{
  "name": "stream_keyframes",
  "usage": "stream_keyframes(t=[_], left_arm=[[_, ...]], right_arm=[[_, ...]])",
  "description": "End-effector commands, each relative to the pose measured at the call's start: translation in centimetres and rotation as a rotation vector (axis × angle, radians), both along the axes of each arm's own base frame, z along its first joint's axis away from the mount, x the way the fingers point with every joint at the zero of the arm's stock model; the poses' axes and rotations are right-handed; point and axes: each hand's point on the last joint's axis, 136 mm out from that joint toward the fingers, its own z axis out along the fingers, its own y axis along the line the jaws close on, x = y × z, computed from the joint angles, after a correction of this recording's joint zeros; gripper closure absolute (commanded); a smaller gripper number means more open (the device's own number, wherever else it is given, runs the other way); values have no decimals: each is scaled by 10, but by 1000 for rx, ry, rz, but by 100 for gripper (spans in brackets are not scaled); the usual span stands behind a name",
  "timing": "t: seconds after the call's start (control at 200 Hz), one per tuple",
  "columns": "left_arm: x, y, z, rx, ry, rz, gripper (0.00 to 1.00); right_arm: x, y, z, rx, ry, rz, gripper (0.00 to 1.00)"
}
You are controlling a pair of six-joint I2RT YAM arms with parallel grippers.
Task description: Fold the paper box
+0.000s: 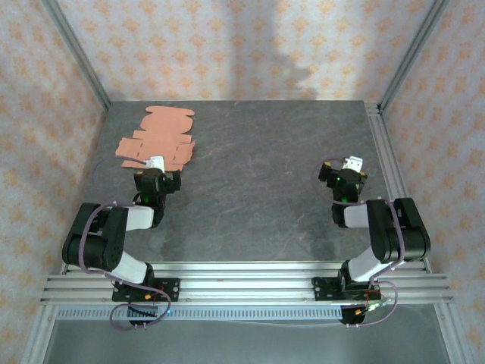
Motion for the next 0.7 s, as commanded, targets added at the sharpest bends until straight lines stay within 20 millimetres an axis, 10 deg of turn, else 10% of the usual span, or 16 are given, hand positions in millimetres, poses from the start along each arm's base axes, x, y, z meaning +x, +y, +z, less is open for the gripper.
stream_keyframes(t=[0.0,0.335,0.696], left_arm=[[10,1,18,-20,-67,7,0],[10,1,20,-18,-61,10,0],[2,-11,89,-69,-4,35,0]], right_arm=[[3,-4,6,5,-27,-20,1],[3,-4,6,6,-28,-22,1],[-10,0,53,-3,-71,-2,1]])
